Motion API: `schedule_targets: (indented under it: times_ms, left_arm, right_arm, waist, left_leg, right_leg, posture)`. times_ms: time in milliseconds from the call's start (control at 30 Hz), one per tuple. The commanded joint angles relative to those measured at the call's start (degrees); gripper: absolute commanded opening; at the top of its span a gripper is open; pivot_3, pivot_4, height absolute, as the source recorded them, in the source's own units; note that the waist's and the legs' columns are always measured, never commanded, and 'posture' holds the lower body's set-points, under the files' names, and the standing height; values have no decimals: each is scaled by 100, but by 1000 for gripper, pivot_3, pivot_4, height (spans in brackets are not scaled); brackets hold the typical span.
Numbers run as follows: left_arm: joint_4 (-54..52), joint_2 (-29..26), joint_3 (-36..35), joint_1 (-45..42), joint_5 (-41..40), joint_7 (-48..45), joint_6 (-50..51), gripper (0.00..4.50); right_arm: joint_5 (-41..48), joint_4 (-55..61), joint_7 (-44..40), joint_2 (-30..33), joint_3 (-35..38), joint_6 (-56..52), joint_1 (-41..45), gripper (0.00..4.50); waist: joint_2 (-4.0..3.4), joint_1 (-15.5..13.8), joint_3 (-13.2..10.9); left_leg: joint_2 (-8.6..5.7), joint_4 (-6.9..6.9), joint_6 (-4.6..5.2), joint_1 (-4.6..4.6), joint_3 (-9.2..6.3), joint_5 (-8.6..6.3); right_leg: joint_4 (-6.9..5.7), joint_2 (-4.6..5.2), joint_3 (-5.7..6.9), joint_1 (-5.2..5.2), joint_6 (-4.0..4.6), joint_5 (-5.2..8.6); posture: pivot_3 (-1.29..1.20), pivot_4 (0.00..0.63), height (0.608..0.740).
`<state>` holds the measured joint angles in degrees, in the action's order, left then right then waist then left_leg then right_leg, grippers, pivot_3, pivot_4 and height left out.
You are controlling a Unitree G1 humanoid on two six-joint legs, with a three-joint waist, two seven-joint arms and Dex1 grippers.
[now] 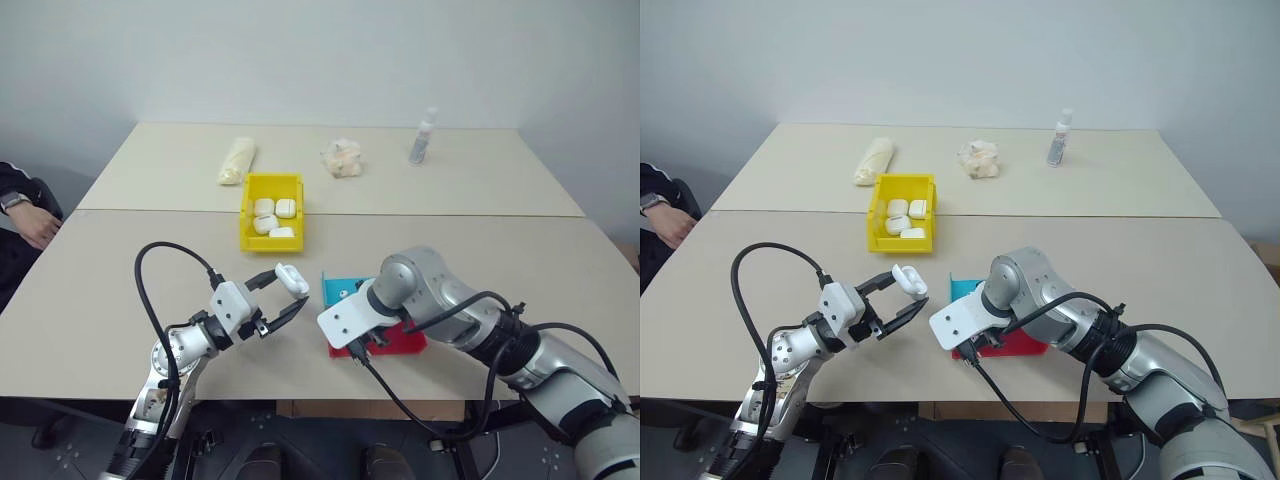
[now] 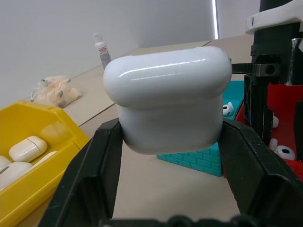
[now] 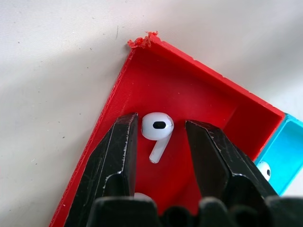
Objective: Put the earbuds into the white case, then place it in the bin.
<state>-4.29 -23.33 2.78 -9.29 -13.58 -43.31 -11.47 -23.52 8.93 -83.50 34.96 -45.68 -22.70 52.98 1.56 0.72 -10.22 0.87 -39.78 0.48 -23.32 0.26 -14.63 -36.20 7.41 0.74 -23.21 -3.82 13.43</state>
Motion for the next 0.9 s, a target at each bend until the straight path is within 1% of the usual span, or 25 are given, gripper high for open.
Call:
schedule_targets:
  times_ms: [33,67,133,467,600,667,767,833,900]
  left_arm:
    - [-233,-26,-31,-13,4,34,-51,2764]
    - [-226,-23,-29,-16,10,36,-54,2764]
    - [-222,-21,-26,-20,5,28,-55,2764]
    - [-234,-18,-25,-24,-8,27,-21,2764]
    - [-245,-34,-42,-33,-54,-18,-39,2764]
    - [-255,-58,-77,-69,-114,-72,-66,2764]
    - [-360,-124,-154,-172,-300,-183,33,2764]
    - [-458,-165,-171,-279,-460,-272,105,2764]
    - [-579,-193,-146,-417,-621,-390,208,2764]
  right_arm:
    - [-32,72,-52,46,156,126,-38,1679]
    - [-39,78,-52,50,156,133,-45,1490]
    - [-57,92,-43,51,165,126,-61,920]
    - [-127,111,-7,46,182,117,-89,920]
    - [-33,285,20,60,385,13,-70,920]
    - [89,585,-34,178,685,-133,-53,920]
    - [676,1227,-135,322,1511,-747,-70,920]
    - [1133,1578,-122,455,2187,-1149,-100,920]
    - [1499,1847,-44,716,2885,-1522,-162,920]
  waist:
    - [0,0,0]
    - [0,0,0]
    - [0,0,0]
    - [0,0,0]
    - [0,-1,0]
    - [-1,-1,0]
    - [-2,-7,-1]
    - [-2,-19,-2]
    - [-2,-48,-1]
  left_leg:
    - [0,0,0,0,0,0]
    - [0,0,0,0,0,0]
    - [0,0,0,0,0,0]
    - [0,0,0,2,0,0]
    - [0,0,0,2,-1,0]
    - [0,0,0,-1,0,0]
    - [0,1,0,-6,-2,0]
    - [1,1,0,-6,-4,0]
    - [1,0,0,-7,-6,0]
  right_leg:
    - [0,0,0,0,0,0]
    - [0,0,1,0,0,0]
    - [0,0,0,0,0,0]
    - [0,0,0,2,0,0]
    - [0,0,1,2,0,0]
    - [1,0,1,0,0,0]
    - [3,0,1,-3,0,0]
    - [3,0,2,-1,0,0]
    - [6,0,7,3,0,0]
  posture:
    - [0,150,740]
    - [0,150,740]
    - [0,150,740]
    - [0,150,740]
    - [0,150,740]
    - [0,150,740]
    - [0,150,740]
    - [0,150,740]
    - [0,150,740]
